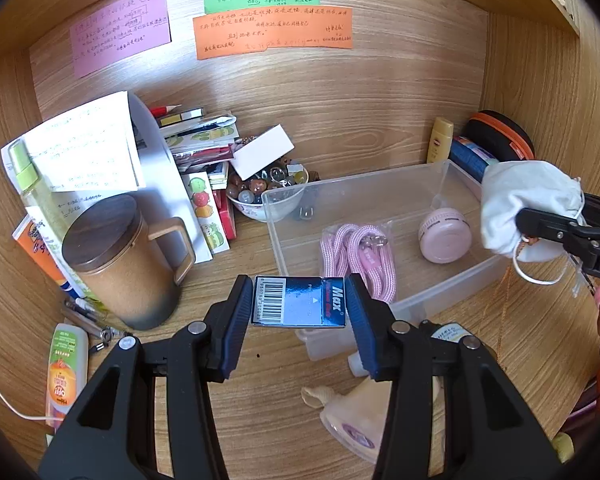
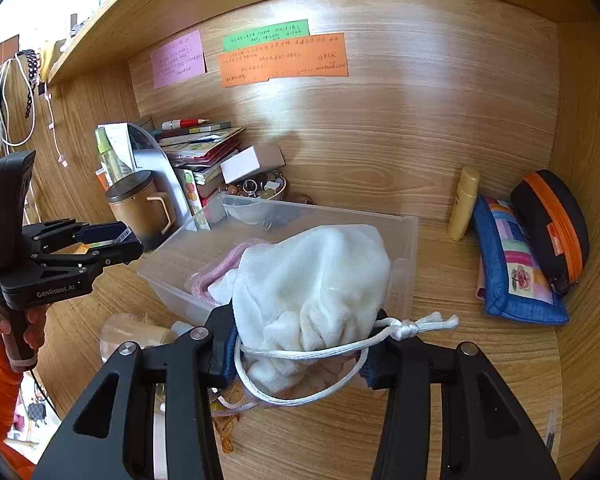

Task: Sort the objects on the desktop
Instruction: 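Lift the card pack and white pouch and carry both over the bin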

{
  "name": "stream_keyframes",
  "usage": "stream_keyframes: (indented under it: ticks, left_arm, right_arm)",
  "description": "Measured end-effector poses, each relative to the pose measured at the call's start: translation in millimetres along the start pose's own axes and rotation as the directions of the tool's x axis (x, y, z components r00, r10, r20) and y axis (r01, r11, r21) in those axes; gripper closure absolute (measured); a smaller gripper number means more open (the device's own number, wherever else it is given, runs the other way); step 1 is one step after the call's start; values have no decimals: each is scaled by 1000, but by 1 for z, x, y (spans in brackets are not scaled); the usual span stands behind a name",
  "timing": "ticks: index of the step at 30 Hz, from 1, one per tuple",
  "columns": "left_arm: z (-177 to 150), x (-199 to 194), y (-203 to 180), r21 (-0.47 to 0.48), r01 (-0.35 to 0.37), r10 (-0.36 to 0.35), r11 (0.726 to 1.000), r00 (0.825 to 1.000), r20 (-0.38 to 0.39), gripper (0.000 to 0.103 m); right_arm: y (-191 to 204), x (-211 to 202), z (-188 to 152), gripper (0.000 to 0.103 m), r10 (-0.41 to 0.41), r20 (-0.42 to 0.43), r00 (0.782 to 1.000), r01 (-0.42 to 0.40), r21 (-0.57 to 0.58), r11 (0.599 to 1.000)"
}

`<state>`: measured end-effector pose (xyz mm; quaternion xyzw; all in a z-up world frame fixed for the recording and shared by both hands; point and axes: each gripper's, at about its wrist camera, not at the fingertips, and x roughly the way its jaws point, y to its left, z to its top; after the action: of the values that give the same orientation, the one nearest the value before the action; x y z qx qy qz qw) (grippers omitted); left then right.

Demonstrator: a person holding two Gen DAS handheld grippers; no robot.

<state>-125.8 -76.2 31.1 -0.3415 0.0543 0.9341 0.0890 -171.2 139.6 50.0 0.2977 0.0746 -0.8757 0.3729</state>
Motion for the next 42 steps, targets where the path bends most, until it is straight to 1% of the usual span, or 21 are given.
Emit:
stream_keyframes:
  ticks: [19,31,42]
  left_arm:
    - [17,26,-2,30,70,-70,997,998,-4,56]
    - [24,47,-18,70,117,-115,991,993,-39,56]
    - [25,65,-30,105,136,-126,985,987,-97,56]
  right_arm:
    - [5,39,19,61,15,-46,999,-17,-33,999]
    - [8,63,19,61,20,-91,996,-25,-57,998]
    - [16,77,16,61,33,-130,991,-45,-97,994]
